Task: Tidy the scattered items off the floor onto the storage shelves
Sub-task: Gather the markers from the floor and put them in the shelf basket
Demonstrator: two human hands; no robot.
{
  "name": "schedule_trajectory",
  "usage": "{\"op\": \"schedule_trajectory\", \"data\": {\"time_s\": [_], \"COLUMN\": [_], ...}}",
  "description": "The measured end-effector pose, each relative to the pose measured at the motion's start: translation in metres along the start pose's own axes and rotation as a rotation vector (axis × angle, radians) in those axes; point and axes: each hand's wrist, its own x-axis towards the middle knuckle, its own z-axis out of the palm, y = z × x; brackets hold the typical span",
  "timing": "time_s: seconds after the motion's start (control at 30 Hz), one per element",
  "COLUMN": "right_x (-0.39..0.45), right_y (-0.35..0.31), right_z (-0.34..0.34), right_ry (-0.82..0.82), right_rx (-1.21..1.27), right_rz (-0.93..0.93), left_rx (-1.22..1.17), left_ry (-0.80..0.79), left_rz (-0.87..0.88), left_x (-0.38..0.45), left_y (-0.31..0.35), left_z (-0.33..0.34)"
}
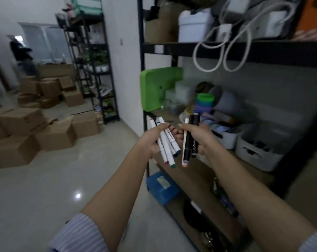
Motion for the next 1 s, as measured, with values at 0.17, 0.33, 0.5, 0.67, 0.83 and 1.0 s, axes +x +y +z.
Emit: {"op": "schedule_trajectory", "data": {"time_s": [0.17, 0.33, 0.5, 0.67, 0.83, 1.0], "right_x": [0.007, 0.016, 0.032, 0.068, 0.103, 0.13], "right_y": [-0.035, -0.055, -0.071, -0.084, -0.085, -0.052], "right_z": [-0.069, -0.128, -0.16, -0.186, -0.213, -0.244], "right_ry": [0.171, 0.43, 0.583, 0.782, 0.972, 1.141], "right_rx": [0.042, 0.006, -0.069, -0.151, -0.174, -0.202], "right_rz": [-0.125, -0.244, -0.329, -0.439, -0.38, -0.273], "left_rx": [0.087, 0.121, 0.269, 0.361, 0.529, 0.707], "left_ry": [-0.136, -0.232, -0.253, -0.295, -0.351, -0.475], "left_rz": [-0.001, -0.013, 0.043, 0.111, 0.104, 0.107], "left_x": [0.037, 0.069, 0.106, 0.151, 0.197, 0.229], "left_y": [-0.001, -0.012, -0.024, -0.032, -0.048, -0.084], "left_z": [0.08, 0.149, 0.202, 0.25, 0.291, 0.308]}}
